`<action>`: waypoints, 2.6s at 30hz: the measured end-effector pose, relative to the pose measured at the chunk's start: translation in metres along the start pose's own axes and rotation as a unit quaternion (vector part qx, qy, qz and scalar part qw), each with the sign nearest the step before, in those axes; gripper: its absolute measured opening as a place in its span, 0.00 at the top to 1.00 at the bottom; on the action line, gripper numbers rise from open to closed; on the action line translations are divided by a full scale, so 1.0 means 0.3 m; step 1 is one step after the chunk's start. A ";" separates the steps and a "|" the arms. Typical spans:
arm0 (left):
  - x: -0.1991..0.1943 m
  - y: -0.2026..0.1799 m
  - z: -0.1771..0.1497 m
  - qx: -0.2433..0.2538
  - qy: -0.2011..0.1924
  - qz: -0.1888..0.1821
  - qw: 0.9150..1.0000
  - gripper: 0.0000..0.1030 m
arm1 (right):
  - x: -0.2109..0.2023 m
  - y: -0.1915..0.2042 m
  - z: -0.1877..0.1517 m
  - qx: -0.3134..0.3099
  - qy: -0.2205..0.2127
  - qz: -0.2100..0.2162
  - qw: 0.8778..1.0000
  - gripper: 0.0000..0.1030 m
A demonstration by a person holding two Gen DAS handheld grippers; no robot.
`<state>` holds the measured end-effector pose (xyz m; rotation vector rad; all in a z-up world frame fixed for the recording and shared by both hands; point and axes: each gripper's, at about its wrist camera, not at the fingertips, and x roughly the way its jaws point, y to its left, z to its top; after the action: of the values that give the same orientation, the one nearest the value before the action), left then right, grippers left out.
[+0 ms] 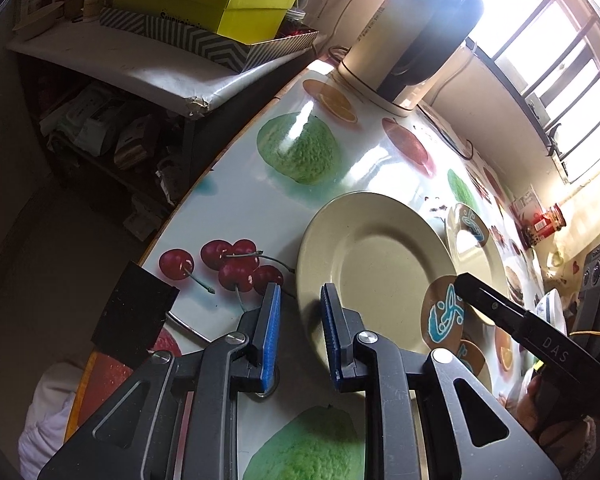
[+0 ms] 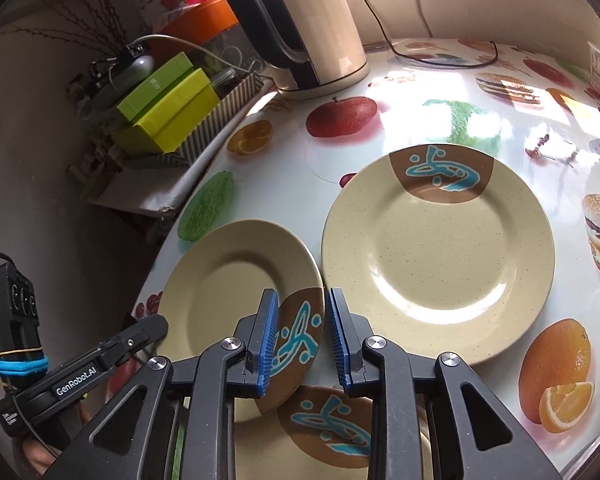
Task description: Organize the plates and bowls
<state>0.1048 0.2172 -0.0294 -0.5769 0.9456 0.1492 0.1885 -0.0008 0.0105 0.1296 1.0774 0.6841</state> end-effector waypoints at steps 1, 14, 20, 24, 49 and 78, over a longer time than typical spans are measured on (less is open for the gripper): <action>0.002 -0.002 0.004 0.000 0.001 0.001 1.000 0.79 | 0.000 0.002 0.001 -0.001 0.000 -0.002 1.000 0.75; 0.009 -0.006 0.013 0.009 -0.002 0.004 1.000 0.80 | 0.003 -0.015 0.001 0.011 0.002 0.021 1.000 0.75; 0.011 -0.008 0.017 0.013 -0.003 0.014 1.000 0.80 | 0.008 -0.009 0.007 0.009 0.003 0.013 1.000 0.75; 0.011 -0.009 0.016 0.015 -0.003 0.014 1.000 0.80 | 0.039 -0.010 0.003 0.015 0.023 0.010 1.000 0.75; -0.007 -0.036 0.013 0.020 -0.006 0.025 0.999 0.82 | 0.019 -0.012 0.004 0.015 -0.003 0.008 1.000 0.88; -0.120 -0.210 -0.145 0.073 -0.008 -0.005 0.997 0.82 | -0.271 -0.095 -0.146 0.031 -0.039 0.004 0.999 0.88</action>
<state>0.0752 0.1458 0.0050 -0.4456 0.9302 0.0750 0.1408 -0.0796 0.0395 0.2122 1.0240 0.6483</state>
